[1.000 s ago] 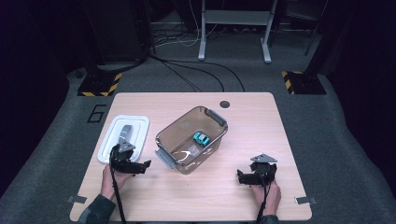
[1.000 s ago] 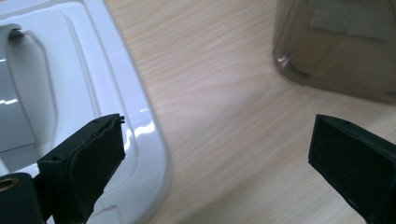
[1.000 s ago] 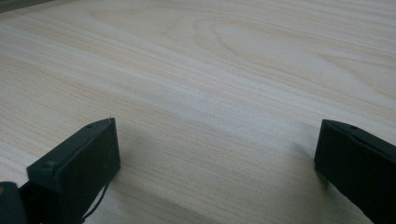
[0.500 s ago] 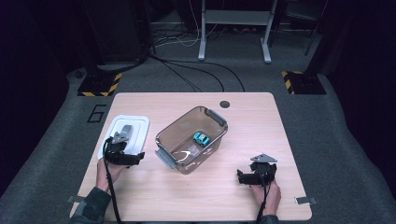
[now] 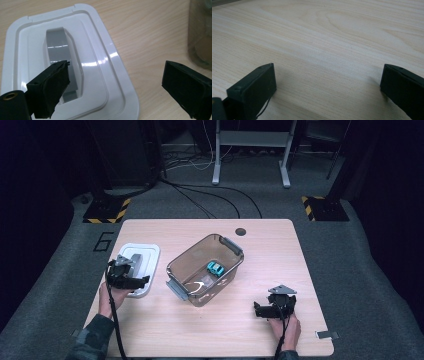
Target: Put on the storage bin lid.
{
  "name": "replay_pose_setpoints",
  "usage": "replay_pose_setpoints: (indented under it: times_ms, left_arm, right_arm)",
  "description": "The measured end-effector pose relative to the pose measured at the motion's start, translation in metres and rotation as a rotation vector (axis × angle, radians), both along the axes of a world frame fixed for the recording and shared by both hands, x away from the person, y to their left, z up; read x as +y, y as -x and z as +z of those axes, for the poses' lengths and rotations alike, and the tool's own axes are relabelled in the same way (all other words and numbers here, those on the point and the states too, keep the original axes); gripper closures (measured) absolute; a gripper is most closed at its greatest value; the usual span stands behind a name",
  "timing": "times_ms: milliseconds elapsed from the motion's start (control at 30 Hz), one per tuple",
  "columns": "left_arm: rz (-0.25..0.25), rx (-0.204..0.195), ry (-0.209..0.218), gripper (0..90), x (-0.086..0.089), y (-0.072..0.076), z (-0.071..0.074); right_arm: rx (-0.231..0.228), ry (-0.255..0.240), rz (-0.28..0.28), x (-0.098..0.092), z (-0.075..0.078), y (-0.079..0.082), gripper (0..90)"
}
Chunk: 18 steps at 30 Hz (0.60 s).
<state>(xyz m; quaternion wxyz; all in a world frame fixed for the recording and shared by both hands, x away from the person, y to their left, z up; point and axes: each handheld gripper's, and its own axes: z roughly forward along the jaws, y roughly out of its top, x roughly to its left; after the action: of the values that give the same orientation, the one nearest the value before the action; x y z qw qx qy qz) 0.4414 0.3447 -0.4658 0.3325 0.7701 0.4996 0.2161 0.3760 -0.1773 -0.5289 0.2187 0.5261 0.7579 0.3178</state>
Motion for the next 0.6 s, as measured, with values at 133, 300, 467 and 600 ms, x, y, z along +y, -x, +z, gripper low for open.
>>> replay_pose_setpoints:
  times_ms: [133,300,467,600]
  left_arm:
    - [0.010,0.005,-0.006,8.3,0.005,-0.006,0.004]
    - [0.047,0.017,-0.007,8.7,0.012,-0.018,0.002]
    - [0.087,0.034,-0.021,8.2,0.017,-0.029,-0.005]
    - [0.123,0.053,-0.030,8.0,0.021,-0.039,-0.012]
  right_arm:
    - [-0.001,0.000,0.002,0.000,0.000,0.000,0.0]
    - [-0.001,0.000,0.002,0.000,0.000,0.000,0.0]
    - [-0.001,0.000,0.002,0.000,0.000,0.000,0.0]
    - [-0.001,0.000,0.003,0.000,0.000,0.000,0.0]
